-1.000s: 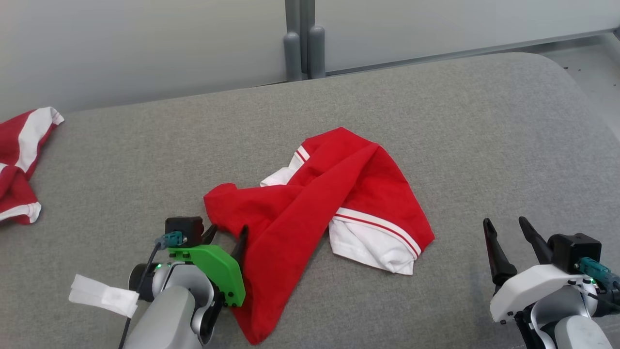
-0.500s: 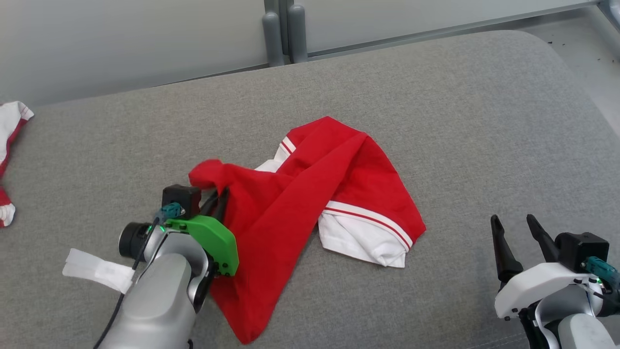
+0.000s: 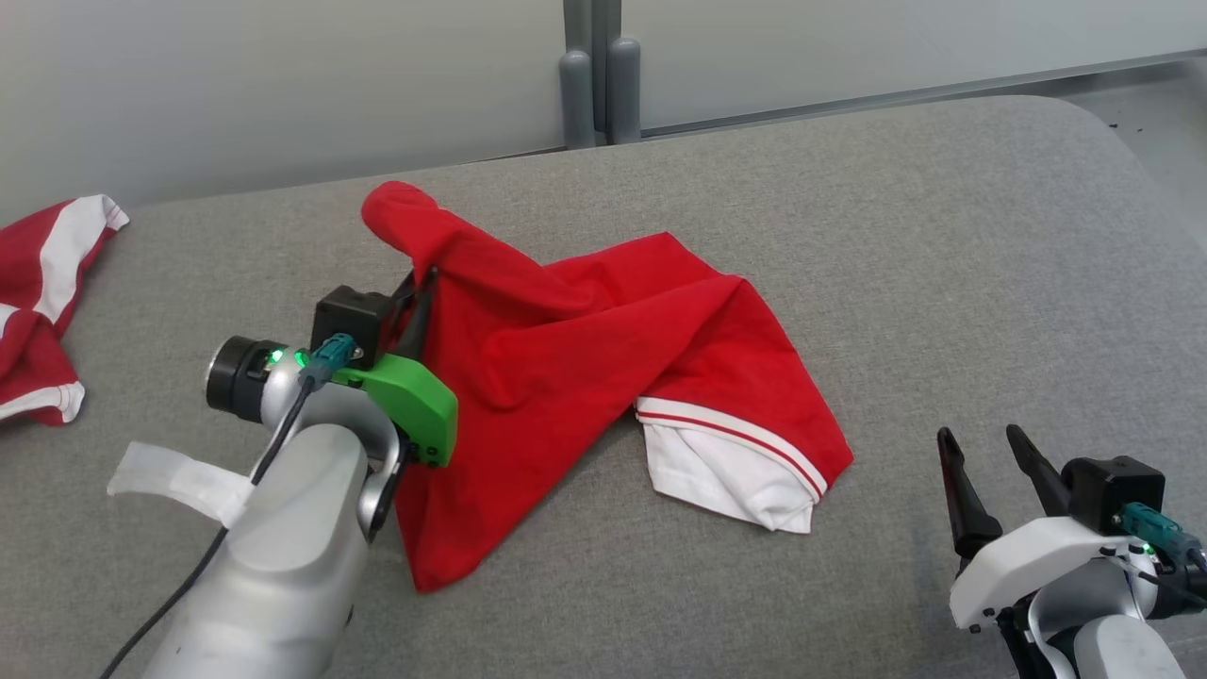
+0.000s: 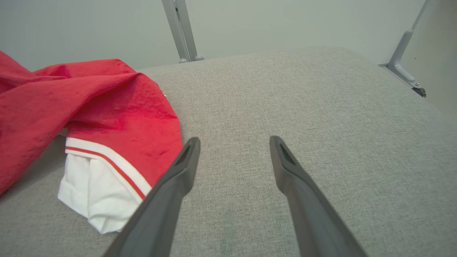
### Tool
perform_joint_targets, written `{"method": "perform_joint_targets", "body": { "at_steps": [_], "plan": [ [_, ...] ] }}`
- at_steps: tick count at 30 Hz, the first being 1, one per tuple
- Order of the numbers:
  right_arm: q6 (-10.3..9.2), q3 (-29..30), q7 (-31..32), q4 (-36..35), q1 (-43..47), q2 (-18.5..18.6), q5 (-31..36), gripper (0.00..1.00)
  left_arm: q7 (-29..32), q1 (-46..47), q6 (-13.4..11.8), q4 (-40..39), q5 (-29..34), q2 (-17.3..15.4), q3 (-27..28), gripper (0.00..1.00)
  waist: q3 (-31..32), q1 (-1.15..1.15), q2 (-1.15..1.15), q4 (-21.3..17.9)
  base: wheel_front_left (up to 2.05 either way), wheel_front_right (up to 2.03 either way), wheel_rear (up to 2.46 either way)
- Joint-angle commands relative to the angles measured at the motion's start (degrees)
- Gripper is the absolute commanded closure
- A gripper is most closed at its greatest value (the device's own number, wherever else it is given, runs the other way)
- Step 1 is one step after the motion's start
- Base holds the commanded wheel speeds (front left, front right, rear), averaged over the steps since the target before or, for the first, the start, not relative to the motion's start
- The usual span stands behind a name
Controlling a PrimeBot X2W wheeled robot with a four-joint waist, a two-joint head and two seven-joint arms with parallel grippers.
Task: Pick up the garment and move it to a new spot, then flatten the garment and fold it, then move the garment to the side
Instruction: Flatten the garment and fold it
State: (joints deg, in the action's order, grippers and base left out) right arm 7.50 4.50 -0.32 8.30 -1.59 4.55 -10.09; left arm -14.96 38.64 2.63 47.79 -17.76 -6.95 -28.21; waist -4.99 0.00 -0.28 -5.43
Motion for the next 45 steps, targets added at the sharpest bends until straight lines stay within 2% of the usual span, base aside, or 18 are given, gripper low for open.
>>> {"method": "perform_joint_targets", "body": {
  "at_steps": [1,10,11,13,17,23,28,35,45],
  "plan": [
    [-0.02,-0.58,0.13,-0.21,-0.82,0.35,0.13,0.00,-0.24,1.75,-0.59,1.24,0.39,-1.14,0.18,1.00,-0.33,0.00,0.28,-0.82,0.00,0.00,0.00],
    [-0.02,-2.63,0.05,-0.11,-2.65,0.19,-0.43,0.00,-0.25,4.81,-2.37,6.31,1.53,-3.41,1.35,1.00,-3.23,0.00,0.28,-4.67,0.00,0.00,0.00],
    [-0.02,-2.92,-0.09,0.01,-2.87,0.15,-0.47,0.00,-0.24,5.07,-2.65,6.95,1.57,-3.72,1.63,0.93,-3.56,0.00,0.28,-5.09,0.00,0.00,0.00],
    [-0.02,-3.39,-0.31,0.35,-3.35,0.11,-0.58,0.00,-0.24,5.59,-3.13,8.06,1.21,-3.97,2.31,0.00,-4.12,0.00,0.28,-5.71,0.00,0.00,0.00],
    [-0.02,-4.19,-0.77,0.84,-4.17,-0.16,-0.68,0.00,-0.26,6.23,-3.63,9.76,0.89,-4.54,3.45,0.00,-4.98,0.00,0.28,-5.85,0.00,0.00,0.00],
    [-0.02,-4.11,-1.95,1.56,-4.53,-0.53,-0.92,0.00,-0.26,5.57,-2.63,8.03,0.06,-4.56,5.47,0.00,-4.56,0.00,0.28,-3.81,0.00,0.00,0.00],
    [-0.02,-3.04,-2.94,1.98,-3.70,-0.86,-0.50,0.00,-0.19,0.86,-0.70,2.36,-0.39,-4.24,7.31,0.00,-2.08,0.00,0.28,-0.89,0.00,0.00,0.00],
    [-0.02,-1.11,-3.46,1.36,-1.95,-1.15,0.41,0.00,-0.20,-6.63,0.31,-4.84,-1.47,-3.37,10.09,0.00,1.45,0.00,0.28,2.19,0.00,0.00,0.00],
    [-0.02,-0.20,-3.71,0.31,1.79,-1.50,1.19,0.00,-0.20,-20.55,-0.82,-16.43,-2.19,-1.34,12.85,0.00,4.99,0.00,0.28,4.82,0.00,0.00,0.00]
  ]
}}
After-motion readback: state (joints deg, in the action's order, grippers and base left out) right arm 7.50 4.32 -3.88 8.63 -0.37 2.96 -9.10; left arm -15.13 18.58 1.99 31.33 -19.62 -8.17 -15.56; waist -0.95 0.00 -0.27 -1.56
